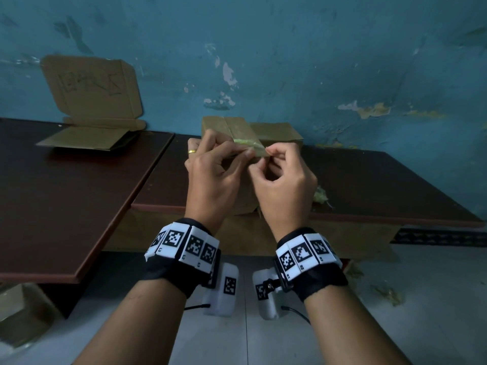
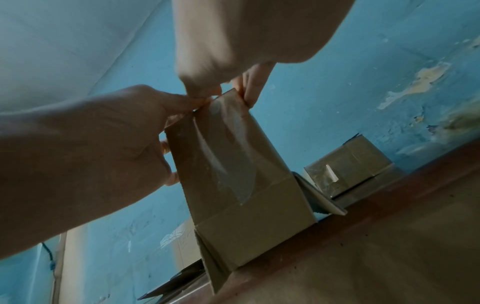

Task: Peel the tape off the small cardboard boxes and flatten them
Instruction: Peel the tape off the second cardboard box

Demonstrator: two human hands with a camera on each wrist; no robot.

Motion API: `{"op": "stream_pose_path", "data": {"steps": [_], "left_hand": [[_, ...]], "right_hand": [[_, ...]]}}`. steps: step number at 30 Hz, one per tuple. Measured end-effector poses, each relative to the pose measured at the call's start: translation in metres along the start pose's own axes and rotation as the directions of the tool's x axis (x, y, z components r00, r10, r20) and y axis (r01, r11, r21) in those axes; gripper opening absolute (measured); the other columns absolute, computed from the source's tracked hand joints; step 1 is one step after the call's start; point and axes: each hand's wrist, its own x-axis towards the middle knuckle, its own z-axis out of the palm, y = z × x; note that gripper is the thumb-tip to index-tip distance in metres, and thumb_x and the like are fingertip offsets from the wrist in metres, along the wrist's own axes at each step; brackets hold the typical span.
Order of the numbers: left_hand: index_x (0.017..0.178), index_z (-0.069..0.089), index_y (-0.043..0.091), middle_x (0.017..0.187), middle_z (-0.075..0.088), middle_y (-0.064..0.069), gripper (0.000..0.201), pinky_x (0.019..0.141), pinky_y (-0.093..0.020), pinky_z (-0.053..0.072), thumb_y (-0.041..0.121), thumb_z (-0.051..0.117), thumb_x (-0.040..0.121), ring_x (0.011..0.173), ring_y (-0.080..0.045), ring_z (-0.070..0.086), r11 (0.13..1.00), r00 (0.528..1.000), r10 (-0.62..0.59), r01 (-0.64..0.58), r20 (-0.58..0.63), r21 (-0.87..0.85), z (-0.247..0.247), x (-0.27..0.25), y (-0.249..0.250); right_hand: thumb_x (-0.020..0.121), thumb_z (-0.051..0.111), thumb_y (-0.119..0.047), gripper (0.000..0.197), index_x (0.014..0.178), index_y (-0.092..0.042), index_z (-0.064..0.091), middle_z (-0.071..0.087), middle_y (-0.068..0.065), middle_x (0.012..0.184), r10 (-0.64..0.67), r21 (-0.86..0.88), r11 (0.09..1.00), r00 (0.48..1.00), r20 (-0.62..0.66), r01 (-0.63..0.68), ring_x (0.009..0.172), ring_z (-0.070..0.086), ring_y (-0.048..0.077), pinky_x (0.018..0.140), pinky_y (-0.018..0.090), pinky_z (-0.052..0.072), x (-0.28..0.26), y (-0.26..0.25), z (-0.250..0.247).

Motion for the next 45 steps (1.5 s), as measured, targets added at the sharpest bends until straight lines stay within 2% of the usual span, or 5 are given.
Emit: {"op": "stream_pose_path", "data": {"steps": [10,25,31,37,45], "left_hand": [[0.096,0.081,0.017,0.102,0.06,0.003,0.01,0.089,-0.019,0.042,0.027,0.078,0.098,0.103,-0.02,0.051,1.0,1.0,0.022,-0.022,-0.013,0.004,-0.001,-0.001,-0.001],[0.097,0.079,0.013,0.103,0.061,0.002,0.014,0.088,-0.023,0.044,0.027,0.077,0.099,0.103,-0.022,0.053,0.999,0.999,0.031,-0.031,-0.016,0.026,-0.001,-0.001,-0.005],[0.098,0.08,0.016,0.103,0.061,0.003,0.011,0.088,-0.018,0.041,0.026,0.077,0.099,0.103,-0.02,0.052,0.999,1.0,0.029,-0.029,-0.01,0.017,-0.002,-0.001,-0.004],[0.1,0.081,0.019,0.105,0.061,0.004,0.008,0.092,-0.032,0.046,0.026,0.078,0.098,0.105,-0.021,0.053,0.999,0.999,0.034,-0.034,0.03,0.002,-0.001,-0.002,-0.005],[0.098,0.079,0.016,0.104,0.061,0.005,0.012,0.09,-0.03,0.047,0.028,0.076,0.1,0.105,-0.02,0.054,1.0,1.0,-0.004,0.004,0.006,-0.019,-0.002,0.0,-0.005]], "right_hand": [[0.092,0.077,0.0,0.022,0.112,-0.001,0.07,0.076,0.009,0.105,0.047,0.142,0.988,0.989,0.137,-0.066,0.102,0.076,0.015,0.086,0.035,0.066,0.008,0.003,-0.008],[0.086,0.087,-0.011,0.044,0.127,-0.002,0.073,0.077,0.011,0.116,0.099,0.206,0.968,0.97,0.222,-0.146,0.111,0.075,0.012,0.093,0.031,0.064,0.01,0.007,-0.015],[0.088,0.077,0.006,0.037,0.123,-0.002,0.075,0.076,0.012,0.113,0.084,0.183,0.974,0.966,0.244,-0.131,0.108,0.076,0.013,0.092,0.033,0.064,0.013,0.009,-0.013],[0.086,0.072,0.008,0.04,0.123,-0.005,0.077,0.079,0.007,0.113,0.125,0.162,0.972,0.956,0.264,-0.172,0.105,0.076,0.005,0.09,0.02,0.061,0.02,0.008,-0.022],[0.083,0.086,0.005,0.045,0.126,-0.001,0.074,0.074,0.009,0.119,0.126,0.261,0.94,0.932,0.339,-0.221,0.115,0.074,0.01,0.099,0.029,0.061,0.017,0.006,-0.027]]}}
